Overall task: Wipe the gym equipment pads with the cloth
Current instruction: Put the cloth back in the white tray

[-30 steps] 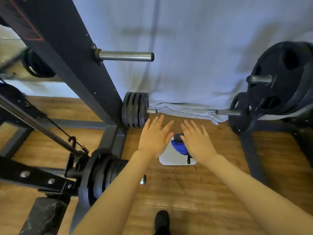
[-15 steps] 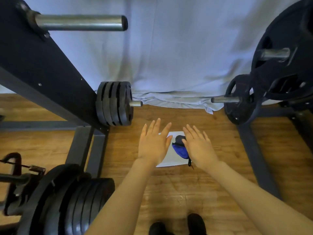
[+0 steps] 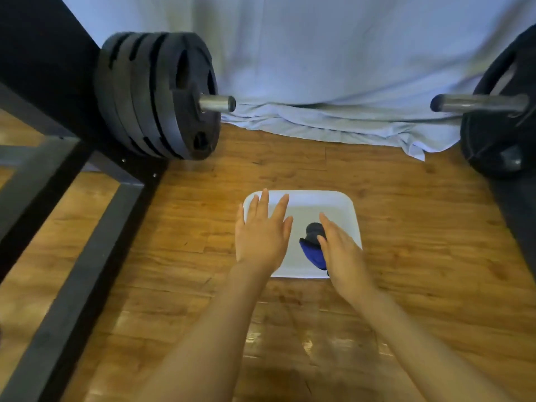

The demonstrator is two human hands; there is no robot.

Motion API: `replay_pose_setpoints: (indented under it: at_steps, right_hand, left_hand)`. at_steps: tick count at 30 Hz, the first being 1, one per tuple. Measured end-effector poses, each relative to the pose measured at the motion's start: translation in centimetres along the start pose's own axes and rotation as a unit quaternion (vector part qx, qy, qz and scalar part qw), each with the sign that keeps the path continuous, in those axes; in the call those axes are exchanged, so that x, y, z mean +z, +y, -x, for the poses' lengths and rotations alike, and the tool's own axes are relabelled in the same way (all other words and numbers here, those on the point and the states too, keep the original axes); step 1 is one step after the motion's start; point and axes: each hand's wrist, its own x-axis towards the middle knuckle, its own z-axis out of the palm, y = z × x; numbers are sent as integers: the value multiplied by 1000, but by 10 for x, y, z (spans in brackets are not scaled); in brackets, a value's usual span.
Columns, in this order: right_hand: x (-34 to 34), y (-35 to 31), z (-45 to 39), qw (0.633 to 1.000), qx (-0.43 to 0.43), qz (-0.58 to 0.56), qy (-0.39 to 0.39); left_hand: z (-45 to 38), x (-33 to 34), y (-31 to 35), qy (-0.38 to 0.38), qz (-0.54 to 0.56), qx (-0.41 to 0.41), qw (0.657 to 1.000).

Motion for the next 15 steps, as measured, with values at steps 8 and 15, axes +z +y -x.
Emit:
replay_pose_setpoints:
  at_steps: [8,15]
  right_hand:
    - [136,104,-38,999,15,-36,0]
    - [186,130,-64,987,25,-143,63]
  left_hand:
    - [-32,160,-12,2,-47,69,996]
    - [-50,204,-32,-29,-79,111,990]
